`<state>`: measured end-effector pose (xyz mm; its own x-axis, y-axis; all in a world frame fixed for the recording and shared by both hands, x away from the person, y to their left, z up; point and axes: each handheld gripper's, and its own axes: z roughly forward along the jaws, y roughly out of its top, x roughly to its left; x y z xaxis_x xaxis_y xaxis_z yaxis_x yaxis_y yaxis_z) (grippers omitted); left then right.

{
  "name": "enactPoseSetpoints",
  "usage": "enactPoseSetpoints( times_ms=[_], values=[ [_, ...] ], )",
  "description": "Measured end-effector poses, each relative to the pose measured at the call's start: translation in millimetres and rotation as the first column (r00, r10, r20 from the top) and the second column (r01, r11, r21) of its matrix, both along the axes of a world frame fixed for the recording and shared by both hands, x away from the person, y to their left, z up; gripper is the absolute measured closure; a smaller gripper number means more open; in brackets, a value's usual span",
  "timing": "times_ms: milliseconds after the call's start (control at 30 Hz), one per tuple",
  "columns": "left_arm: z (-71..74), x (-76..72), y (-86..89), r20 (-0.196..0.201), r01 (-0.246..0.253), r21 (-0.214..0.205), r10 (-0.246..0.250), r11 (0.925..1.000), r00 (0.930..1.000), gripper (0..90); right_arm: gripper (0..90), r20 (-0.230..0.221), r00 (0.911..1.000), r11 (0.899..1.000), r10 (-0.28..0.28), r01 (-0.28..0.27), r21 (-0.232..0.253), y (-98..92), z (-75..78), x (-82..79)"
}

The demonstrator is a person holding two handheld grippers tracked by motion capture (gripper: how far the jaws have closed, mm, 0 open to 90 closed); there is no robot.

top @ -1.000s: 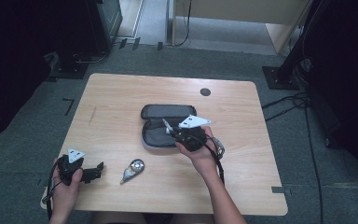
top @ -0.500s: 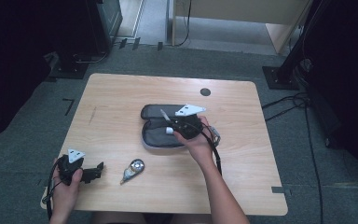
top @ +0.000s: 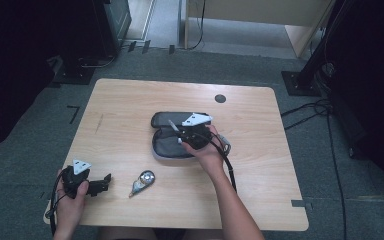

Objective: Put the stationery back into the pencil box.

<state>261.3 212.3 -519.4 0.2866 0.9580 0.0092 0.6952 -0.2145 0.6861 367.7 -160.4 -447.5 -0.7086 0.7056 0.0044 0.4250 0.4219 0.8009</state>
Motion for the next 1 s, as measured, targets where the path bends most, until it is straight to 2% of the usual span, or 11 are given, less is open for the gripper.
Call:
enactPoseSetpoints(
  times_ms=[67, 133, 200, 367, 500, 600, 667, 800, 833, 1000],
  values=[
    [0.0, 0.0, 0.0, 0.0, 0.0, 0.0, 0.0, 1.0, 1.0, 0.0, 80.2, -0.002, 1.0, 0.999, 0.01, -0.01, -0.031, 2.5, -4.6, -1.5],
    [0.0, 0.0, 0.0, 0.0, 0.0, 0.0, 0.0, 1.0, 1.0, 0.0, 80.1, -0.009, 0.9998, 0.999, 0.02, -0.021, -0.042, 3.7, -9.5, -2.4],
    [0.0, 0.0, 0.0, 0.0, 0.0, 0.0, 0.0, 1.0, 1.0, 0.0, 80.1, -0.009, 0.9995, 0.998, 0.029, -0.029, -0.047, 3.5, -14.9, -2.9],
    [0.2, 0.3, -0.2, -0.003, 0.007, 0.005, -0.007, 1.0, 1.0, 0.0, 79.9, -0.027, 0.9993, 0.999, 0.028, -0.029, -0.043, 4.0, -17.1, -2.6],
    [0.2, 0.2, -0.2, -0.003, 0.007, 0.005, -0.007, 1.0, 1.0, 0.0, 79.3, -0.036, 0.9976, 0.996, 0.06, -0.062, -0.063, 6.9, -19.3, -4.6],
    [0.2, 0.2, -0.2, -0.002, 0.007, 0.005, -0.007, 1.0, 1.0, 0.0, 78.1, -0.076, 0.9927, 0.99, 0.094, -0.101, -0.096, 10.6, -24.5, -5.1],
    [0.2, 0.2, -0.2, -0.003, 0.007, 0.005, -0.007, 1.0, 1.0, 0.0, 77.4, -0.099, 0.9903, 0.987, 0.098, -0.11, -0.117, 12.5, -27.6, -5.1],
    [0.2, 0.2, -0.2, -0.003, 0.007, 0.005, -0.007, 1.0, 1.0, 0.0, 76.9, -0.114, 0.9907, 0.989, 0.074, -0.088, -0.119, 9.7, -29.7, -5.4],
    [0.2, 0.2, -0.2, -0.003, 0.007, 0.005, -0.007, 1.0, 1.0, 0.0, 77.8, -0.116, 0.9912, 0.992, 0.063, -0.075, -0.101, 6.5, -29.7, -5.3],
    [0.2, 0.2, -0.2, -0.003, 0.007, 0.005, -0.007, 1.0, 1.0, 0.0, 84.5, -0.117, 0.9931, 0.997, 0.006, -0.015, -0.073, -7.0, -29.3, -8.2]
  ],
)
